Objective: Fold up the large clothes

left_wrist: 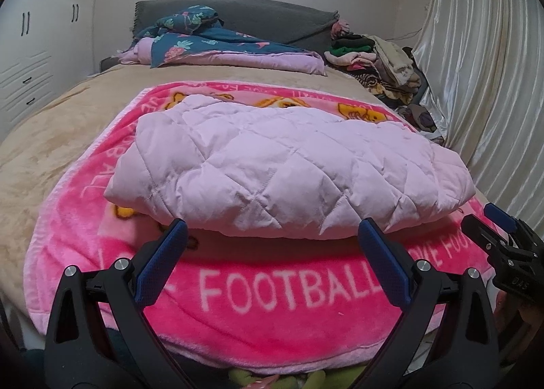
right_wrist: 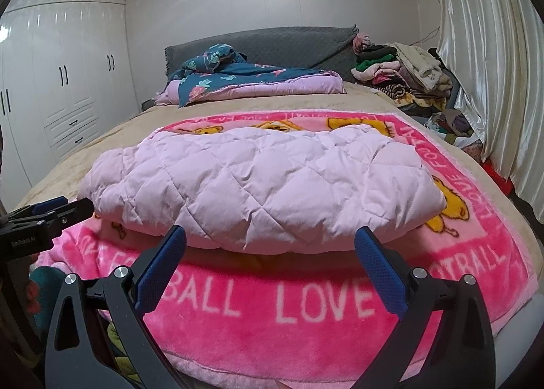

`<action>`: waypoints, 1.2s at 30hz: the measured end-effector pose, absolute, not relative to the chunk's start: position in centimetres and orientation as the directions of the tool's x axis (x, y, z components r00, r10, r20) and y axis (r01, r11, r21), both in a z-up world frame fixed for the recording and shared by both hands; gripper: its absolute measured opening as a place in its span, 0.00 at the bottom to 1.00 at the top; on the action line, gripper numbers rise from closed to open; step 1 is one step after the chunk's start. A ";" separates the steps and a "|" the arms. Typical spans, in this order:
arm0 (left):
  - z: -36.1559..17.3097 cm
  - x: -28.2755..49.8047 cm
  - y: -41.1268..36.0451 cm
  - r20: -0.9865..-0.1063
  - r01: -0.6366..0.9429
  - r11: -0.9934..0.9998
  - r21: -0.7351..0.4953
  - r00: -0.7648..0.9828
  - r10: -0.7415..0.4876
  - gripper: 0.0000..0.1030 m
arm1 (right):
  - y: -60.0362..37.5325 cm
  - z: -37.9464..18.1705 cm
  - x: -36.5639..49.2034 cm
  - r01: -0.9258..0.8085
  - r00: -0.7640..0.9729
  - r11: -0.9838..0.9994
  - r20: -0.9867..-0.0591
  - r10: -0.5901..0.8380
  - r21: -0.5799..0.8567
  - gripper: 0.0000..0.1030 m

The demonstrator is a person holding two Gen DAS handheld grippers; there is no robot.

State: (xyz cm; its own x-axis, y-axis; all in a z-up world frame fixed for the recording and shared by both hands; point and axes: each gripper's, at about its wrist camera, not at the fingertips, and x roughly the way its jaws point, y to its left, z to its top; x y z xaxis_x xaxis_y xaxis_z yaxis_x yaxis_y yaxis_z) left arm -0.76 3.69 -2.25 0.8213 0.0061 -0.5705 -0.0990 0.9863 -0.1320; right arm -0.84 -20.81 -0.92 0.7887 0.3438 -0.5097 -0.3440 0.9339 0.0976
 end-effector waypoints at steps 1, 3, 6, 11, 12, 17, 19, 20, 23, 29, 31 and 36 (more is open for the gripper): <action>-2.2 -0.8 3.7 -0.570 -0.100 0.986 -0.133 0.822 0.007 0.91 | -20.8 -0.9 -0.8 -0.345 0.788 0.933 -0.509 0.345 0.098 0.96; -2.2 -0.8 3.7 -0.572 -0.099 0.986 -0.131 0.820 0.006 0.91 | -20.8 -0.9 -0.8 -0.344 0.790 0.934 -0.508 0.344 0.097 0.96; -2.2 -0.8 3.8 -0.570 -0.101 0.986 -0.131 0.821 0.009 0.91 | -20.8 -0.9 -0.9 -0.344 0.791 0.934 -0.506 0.343 0.096 0.96; -2.2 -0.8 3.8 -0.570 -0.099 0.987 -0.130 0.821 0.008 0.91 | -20.8 -0.9 -0.9 -0.346 0.790 0.934 -0.507 0.344 0.095 0.96; -2.2 -0.8 3.8 -0.570 -0.100 0.987 -0.128 0.821 0.009 0.91 | -20.8 -0.9 -0.9 -0.345 0.791 0.934 -0.507 0.344 0.095 0.96; -2.1 -0.9 3.9 -0.572 -0.104 0.987 -0.124 0.820 0.015 0.91 | -20.8 -0.9 -0.9 -0.347 0.790 0.933 -0.507 0.344 0.092 0.96; -2.1 -1.0 3.9 -0.572 -0.105 0.987 -0.125 0.820 0.015 0.91 | -20.8 -0.9 -0.9 -0.347 0.790 0.933 -0.507 0.344 0.091 0.96; -2.1 -0.9 3.9 -0.572 -0.105 0.987 -0.124 0.820 0.015 0.91 | -20.8 -0.9 -0.9 -0.347 0.790 0.934 -0.508 0.343 0.092 0.96; -2.1 -1.0 4.0 -0.573 -0.106 0.986 -0.125 0.820 0.015 0.91 | -20.7 -0.9 -0.9 -0.347 0.790 0.933 -0.508 0.344 0.091 0.96; -2.1 -1.1 4.1 -0.574 -0.112 0.987 -0.120 0.819 0.023 0.91 | -20.8 -0.8 -1.0 -0.349 0.790 0.933 -0.507 0.345 0.090 0.96; -2.1 -1.1 4.1 -0.573 -0.112 0.986 -0.120 0.819 0.023 0.91 | -20.8 -0.8 -1.0 -0.351 0.789 0.932 -0.507 0.345 0.089 0.96; -2.0 -1.1 4.1 -0.573 -0.113 0.986 -0.118 0.819 0.025 0.91 | -20.7 -0.7 -1.0 -0.350 0.790 0.932 -0.507 0.345 0.088 0.96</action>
State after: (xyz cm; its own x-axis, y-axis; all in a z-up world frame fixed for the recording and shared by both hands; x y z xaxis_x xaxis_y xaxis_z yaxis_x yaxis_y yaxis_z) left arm -1.10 4.12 -2.03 0.8193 0.0255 -0.5729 -0.1134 0.9865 -0.1182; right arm -1.03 -20.75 -0.69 0.7899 0.3446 -0.5073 -0.3503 0.9325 0.0880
